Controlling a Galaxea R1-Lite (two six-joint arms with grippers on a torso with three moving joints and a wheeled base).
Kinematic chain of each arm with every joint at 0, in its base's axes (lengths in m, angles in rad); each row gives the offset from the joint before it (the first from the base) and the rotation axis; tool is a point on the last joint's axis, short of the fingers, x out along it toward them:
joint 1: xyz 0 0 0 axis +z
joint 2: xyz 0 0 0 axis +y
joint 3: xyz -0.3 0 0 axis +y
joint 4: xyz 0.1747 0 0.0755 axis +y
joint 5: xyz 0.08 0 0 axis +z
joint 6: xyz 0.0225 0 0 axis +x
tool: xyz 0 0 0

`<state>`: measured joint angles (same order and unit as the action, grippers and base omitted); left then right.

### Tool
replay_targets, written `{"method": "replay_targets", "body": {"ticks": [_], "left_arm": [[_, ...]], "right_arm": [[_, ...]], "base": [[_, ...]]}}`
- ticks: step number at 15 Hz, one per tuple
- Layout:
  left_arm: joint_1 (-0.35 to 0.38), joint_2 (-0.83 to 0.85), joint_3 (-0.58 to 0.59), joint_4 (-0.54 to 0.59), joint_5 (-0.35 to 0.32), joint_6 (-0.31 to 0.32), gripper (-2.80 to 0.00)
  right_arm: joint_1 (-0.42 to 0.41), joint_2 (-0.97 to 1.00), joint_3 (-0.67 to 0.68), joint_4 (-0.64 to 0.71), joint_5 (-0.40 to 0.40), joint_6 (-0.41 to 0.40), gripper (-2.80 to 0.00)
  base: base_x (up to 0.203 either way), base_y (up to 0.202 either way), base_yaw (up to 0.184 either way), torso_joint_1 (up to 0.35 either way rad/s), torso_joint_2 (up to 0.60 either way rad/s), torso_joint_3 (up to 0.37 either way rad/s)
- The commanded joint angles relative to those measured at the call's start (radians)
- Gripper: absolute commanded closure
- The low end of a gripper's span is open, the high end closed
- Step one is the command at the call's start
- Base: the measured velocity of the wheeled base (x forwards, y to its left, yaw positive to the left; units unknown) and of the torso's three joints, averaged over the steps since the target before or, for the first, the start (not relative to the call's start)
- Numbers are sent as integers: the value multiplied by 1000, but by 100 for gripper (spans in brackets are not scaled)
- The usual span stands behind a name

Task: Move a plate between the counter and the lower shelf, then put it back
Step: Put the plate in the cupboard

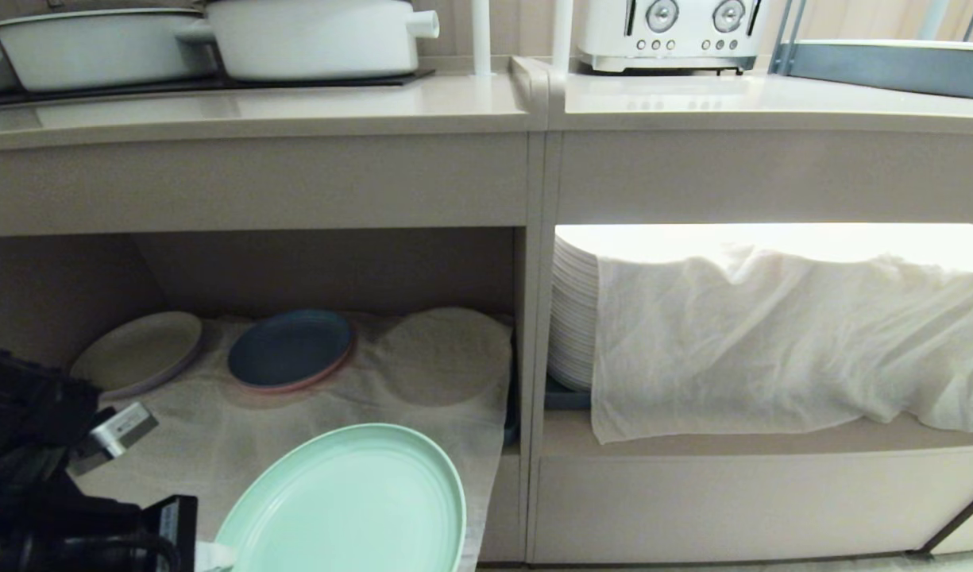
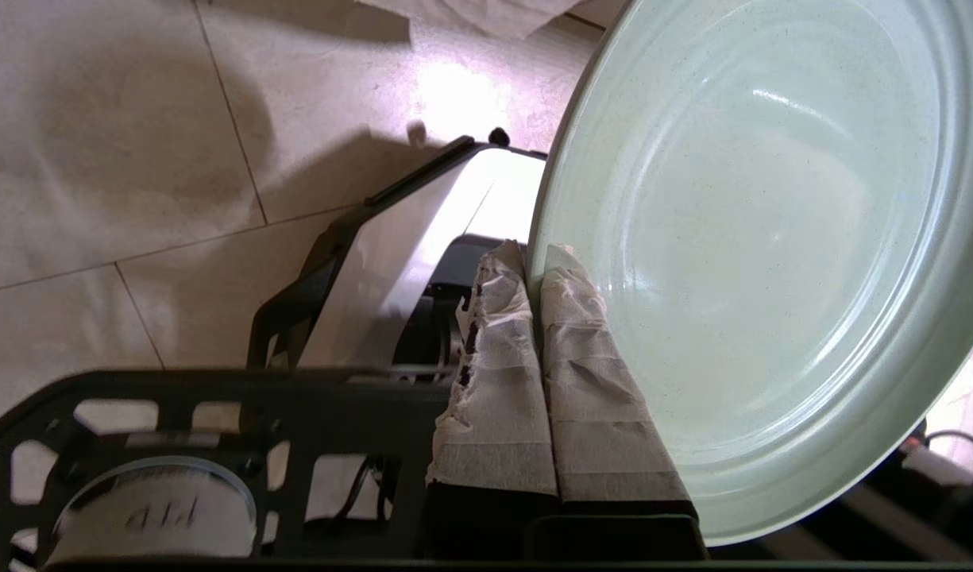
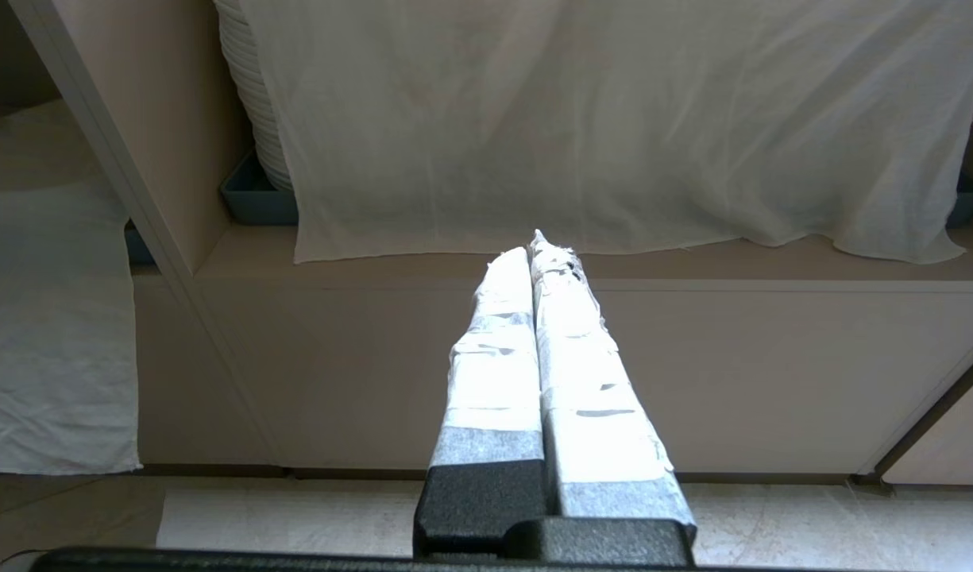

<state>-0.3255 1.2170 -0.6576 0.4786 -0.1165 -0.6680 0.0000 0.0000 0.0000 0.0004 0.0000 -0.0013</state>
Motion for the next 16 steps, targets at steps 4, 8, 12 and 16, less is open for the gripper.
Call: {"method": "replay_targets", "body": {"ticks": [4,8,12,16], "left_arm": [[2,254,-39,-121,19,-55,0],[2,407,-171,-132,27,-124,0],[0,514,-253,-133,28,-170,0],[2,582,-319,-133,29,-177,0]], "right_arm": [[0,0,0,0,0,0,0],[0,0,0,0,0,0,0],[0,0,0,0,0,0,0],[0,0,0,0,0,0,0]], "base": [[0,0,0,0,0,0],[0,0,0,0,0,0],[0,0,0,0,0,0],[0,0,0,0,0,0]]}}
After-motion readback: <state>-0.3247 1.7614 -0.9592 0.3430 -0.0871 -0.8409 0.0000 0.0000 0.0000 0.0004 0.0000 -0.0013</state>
